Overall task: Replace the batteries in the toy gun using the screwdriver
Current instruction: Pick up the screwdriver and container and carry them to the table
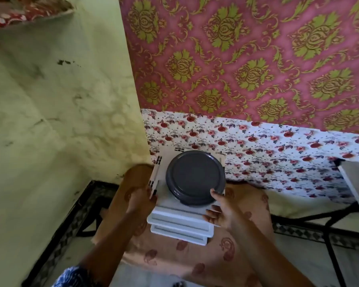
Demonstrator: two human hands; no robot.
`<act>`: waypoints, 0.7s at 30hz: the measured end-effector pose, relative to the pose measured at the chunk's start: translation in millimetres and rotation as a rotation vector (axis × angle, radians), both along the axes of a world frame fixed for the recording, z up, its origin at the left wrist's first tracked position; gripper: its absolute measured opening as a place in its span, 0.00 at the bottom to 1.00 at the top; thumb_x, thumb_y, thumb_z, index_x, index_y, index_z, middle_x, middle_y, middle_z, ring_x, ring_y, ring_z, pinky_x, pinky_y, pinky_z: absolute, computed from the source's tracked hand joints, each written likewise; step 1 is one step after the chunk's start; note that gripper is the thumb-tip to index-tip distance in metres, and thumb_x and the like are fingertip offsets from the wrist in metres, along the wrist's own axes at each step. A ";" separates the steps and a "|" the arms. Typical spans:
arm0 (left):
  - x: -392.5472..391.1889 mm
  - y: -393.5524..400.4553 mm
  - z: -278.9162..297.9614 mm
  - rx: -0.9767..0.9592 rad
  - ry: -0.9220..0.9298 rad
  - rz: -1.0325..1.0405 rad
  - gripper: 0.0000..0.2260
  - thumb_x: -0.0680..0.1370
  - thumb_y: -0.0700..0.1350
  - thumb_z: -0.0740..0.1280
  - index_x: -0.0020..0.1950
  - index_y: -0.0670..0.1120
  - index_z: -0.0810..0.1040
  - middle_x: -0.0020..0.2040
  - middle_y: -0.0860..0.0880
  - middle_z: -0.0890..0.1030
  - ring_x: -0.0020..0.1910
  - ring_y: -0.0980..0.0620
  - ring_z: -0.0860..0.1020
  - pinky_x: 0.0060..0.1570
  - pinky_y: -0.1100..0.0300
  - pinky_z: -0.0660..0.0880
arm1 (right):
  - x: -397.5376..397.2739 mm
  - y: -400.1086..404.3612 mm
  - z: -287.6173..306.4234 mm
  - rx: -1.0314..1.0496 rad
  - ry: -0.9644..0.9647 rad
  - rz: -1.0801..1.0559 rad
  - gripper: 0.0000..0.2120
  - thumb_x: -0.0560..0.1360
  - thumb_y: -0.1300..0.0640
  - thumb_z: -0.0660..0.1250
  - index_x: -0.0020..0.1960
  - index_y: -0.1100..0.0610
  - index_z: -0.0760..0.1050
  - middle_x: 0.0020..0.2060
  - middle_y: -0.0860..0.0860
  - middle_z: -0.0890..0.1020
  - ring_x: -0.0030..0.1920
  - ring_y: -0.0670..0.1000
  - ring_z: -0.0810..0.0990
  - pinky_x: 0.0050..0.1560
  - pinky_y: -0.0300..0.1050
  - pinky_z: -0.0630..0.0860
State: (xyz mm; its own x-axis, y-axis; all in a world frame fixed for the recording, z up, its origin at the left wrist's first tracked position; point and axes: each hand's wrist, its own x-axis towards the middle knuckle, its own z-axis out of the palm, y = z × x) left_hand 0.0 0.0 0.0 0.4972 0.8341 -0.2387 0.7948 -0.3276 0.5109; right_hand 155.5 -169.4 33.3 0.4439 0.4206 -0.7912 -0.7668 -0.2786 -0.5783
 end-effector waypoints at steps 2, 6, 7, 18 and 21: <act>3.4 7.7 -8.1 -0.006 0.061 -0.017 0.13 0.76 0.47 0.66 0.56 0.40 0.77 0.54 0.40 0.80 0.54 0.41 0.78 0.51 0.57 0.73 | 1.7 7.7 -5.1 0.014 -0.014 -0.010 0.10 0.77 0.53 0.64 0.41 0.55 0.66 0.30 0.53 0.65 0.28 0.51 0.62 0.43 0.54 0.75; 10.9 16.1 -19.0 0.021 0.103 -0.090 0.13 0.76 0.47 0.66 0.57 0.42 0.76 0.54 0.41 0.79 0.53 0.42 0.78 0.46 0.59 0.69 | 4.1 15.3 -11.1 0.048 -0.072 -0.095 0.07 0.76 0.58 0.66 0.43 0.54 0.69 0.41 0.57 0.76 0.38 0.56 0.74 0.54 0.59 0.75; 12.1 18.1 -22.5 0.035 0.107 -0.115 0.12 0.77 0.47 0.65 0.57 0.41 0.75 0.53 0.41 0.79 0.52 0.42 0.78 0.45 0.60 0.67 | 4.3 15.7 -11.1 0.067 -0.088 -0.112 0.06 0.75 0.59 0.67 0.43 0.54 0.70 0.43 0.57 0.77 0.41 0.57 0.76 0.52 0.58 0.76; 23.7 -16.7 -8.8 0.033 -0.284 -0.222 0.04 0.75 0.39 0.68 0.49 0.45 0.77 0.37 0.51 0.77 0.33 0.56 0.76 0.36 0.65 0.73 | 6.3 -36.1 -15.5 0.230 -0.176 -0.351 0.05 0.74 0.62 0.66 0.49 0.63 0.76 0.39 0.59 0.78 0.42 0.57 0.78 0.40 0.50 0.80; 47.0 -55.3 1.3 -0.043 -0.399 -0.250 0.06 0.75 0.39 0.68 0.48 0.48 0.75 0.38 0.52 0.77 0.36 0.54 0.77 0.36 0.66 0.75 | 13.7 -76.3 -3.7 0.236 -0.217 -0.407 0.03 0.74 0.62 0.66 0.44 0.57 0.78 0.42 0.59 0.81 0.42 0.57 0.80 0.46 0.53 0.79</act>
